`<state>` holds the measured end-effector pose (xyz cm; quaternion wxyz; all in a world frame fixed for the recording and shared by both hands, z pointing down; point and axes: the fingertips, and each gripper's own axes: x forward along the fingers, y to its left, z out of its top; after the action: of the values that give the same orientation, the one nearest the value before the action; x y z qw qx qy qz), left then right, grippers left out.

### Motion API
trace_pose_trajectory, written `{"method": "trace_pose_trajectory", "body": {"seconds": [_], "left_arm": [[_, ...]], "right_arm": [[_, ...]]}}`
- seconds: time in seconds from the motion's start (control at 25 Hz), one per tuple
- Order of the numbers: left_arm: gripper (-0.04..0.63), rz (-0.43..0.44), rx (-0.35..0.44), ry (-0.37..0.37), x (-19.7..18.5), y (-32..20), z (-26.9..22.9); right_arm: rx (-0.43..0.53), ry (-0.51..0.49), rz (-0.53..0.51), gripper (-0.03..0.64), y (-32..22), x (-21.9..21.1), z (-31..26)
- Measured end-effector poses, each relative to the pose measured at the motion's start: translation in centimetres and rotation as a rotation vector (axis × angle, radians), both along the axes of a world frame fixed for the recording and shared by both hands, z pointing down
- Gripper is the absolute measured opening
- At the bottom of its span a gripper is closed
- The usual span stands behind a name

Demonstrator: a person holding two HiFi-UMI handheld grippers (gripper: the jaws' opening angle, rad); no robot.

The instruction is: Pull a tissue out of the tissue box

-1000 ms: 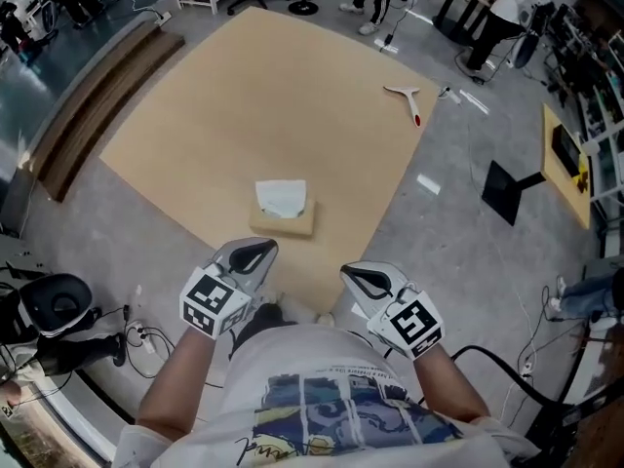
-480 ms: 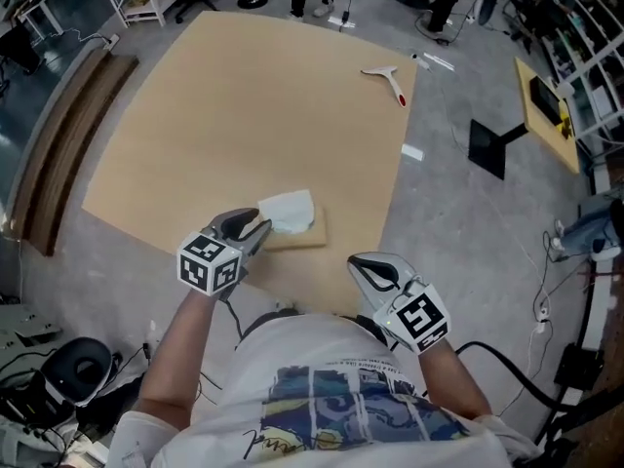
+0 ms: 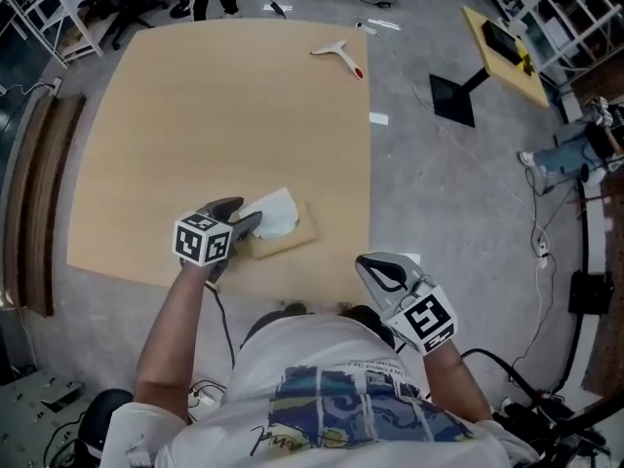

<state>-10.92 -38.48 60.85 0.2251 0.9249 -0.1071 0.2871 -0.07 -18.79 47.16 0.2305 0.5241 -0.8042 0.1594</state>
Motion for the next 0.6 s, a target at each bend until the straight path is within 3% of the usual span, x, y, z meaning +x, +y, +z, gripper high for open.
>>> {"method": "trace_pose_trajectory", "body": {"seconds": [0.32,0.52,0.6], "left_arm": [[0.295,0.146,-0.15,-0.01,1.7,-1.1,3.4],[0.302,0.195,-0.41,0.033,2.5,0.4,5.0],[0.284,0.2,-0.446,0.039,2.6,0.7,5.1]], "right_arm": [[-0.037,0.0,0.089,0.003,1.0,0.2,0.2],[-0.055,0.006,0.089,0.003,1.9,0.1,0.9],[-0.063,0.002,0.083,0.003,1.8,-0.2,0.9]]}}
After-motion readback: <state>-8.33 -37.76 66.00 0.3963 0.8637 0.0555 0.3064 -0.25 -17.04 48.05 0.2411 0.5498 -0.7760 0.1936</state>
